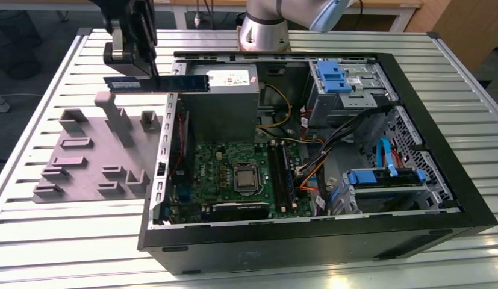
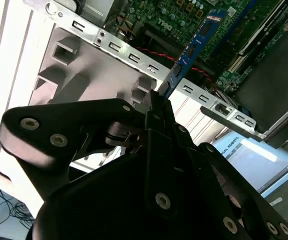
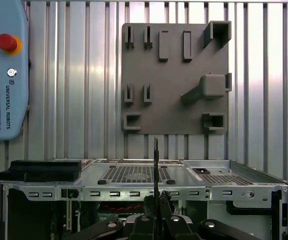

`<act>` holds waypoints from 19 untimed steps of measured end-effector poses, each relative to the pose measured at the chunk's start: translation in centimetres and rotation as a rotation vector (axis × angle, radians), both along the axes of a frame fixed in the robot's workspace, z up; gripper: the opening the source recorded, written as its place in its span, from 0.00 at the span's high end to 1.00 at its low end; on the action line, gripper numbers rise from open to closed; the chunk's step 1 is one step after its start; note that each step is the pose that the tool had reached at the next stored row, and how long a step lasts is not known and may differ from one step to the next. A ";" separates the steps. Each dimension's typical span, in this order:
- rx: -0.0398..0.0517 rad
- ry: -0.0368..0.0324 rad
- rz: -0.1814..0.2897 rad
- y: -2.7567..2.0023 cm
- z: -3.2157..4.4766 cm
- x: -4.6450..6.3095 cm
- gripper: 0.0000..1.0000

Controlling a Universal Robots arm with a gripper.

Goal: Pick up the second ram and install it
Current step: 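Pick up the second ram and move it above second insertion slot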

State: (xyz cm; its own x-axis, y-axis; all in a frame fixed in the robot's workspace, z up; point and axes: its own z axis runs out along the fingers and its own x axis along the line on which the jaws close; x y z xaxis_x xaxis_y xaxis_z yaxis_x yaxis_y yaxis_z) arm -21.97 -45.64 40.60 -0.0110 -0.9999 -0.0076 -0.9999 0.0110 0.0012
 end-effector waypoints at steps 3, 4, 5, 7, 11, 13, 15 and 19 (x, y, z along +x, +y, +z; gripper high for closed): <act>-0.0001 0.0000 0.000 0.00 0.00 0.2 0.86; -0.0001 0.0000 0.000 0.00 0.00 0.3 0.86; -0.0001 0.0000 0.000 0.00 0.00 0.4 0.86; -0.0001 0.0001 0.000 0.00 0.00 0.6 0.86; -0.0001 0.0000 0.000 0.00 0.00 1.1 0.86; 0.0000 0.0000 0.000 0.00 0.00 1.5 0.86; 0.0000 0.0000 0.000 0.00 0.00 1.8 0.86; 0.0000 0.0000 0.000 0.00 0.00 2.4 0.86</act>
